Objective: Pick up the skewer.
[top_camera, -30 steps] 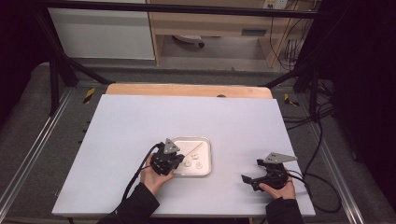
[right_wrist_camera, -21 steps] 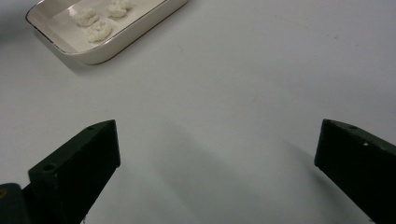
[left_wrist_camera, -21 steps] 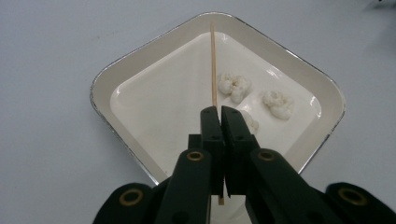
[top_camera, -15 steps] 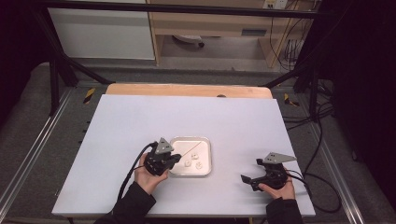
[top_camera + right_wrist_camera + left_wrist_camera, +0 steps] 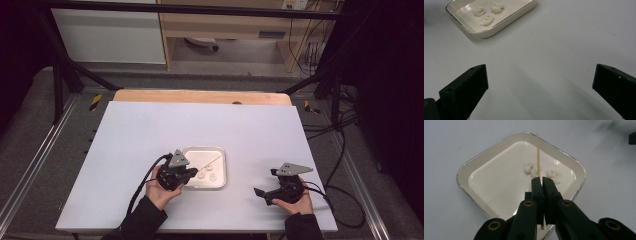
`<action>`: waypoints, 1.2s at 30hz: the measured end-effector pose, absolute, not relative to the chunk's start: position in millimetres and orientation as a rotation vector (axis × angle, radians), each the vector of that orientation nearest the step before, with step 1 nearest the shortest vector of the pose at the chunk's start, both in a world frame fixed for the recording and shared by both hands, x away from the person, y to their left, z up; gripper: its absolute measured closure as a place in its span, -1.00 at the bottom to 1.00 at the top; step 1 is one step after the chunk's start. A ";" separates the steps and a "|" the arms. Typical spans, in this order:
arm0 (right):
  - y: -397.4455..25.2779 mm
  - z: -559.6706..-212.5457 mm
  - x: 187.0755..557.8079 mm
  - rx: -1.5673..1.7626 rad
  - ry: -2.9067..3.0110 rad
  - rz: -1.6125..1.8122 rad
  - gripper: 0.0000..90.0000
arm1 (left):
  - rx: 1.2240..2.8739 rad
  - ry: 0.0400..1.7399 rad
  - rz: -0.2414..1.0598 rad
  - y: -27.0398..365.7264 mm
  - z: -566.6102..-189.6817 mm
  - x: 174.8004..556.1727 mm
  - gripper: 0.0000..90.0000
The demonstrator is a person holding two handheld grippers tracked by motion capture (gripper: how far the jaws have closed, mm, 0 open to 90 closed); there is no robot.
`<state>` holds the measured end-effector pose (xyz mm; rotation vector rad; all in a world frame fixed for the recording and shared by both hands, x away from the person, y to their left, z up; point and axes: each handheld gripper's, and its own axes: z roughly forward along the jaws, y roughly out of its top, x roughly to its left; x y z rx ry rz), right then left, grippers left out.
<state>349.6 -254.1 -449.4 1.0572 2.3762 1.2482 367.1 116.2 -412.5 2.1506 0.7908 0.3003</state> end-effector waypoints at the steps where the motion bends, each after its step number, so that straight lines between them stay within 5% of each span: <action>1: -252.4 -448.6 349.3 1.057 2.375 1.241 -0.98 | 2.151 0.791 0.300 116.2 -412.5 367.1 0.97; 36: -193.7 -414.9 337.1 0.594 2.410 0.899 -0.88 | 2.225 0.627 0.242 79.2 -384.1 361.5 0.97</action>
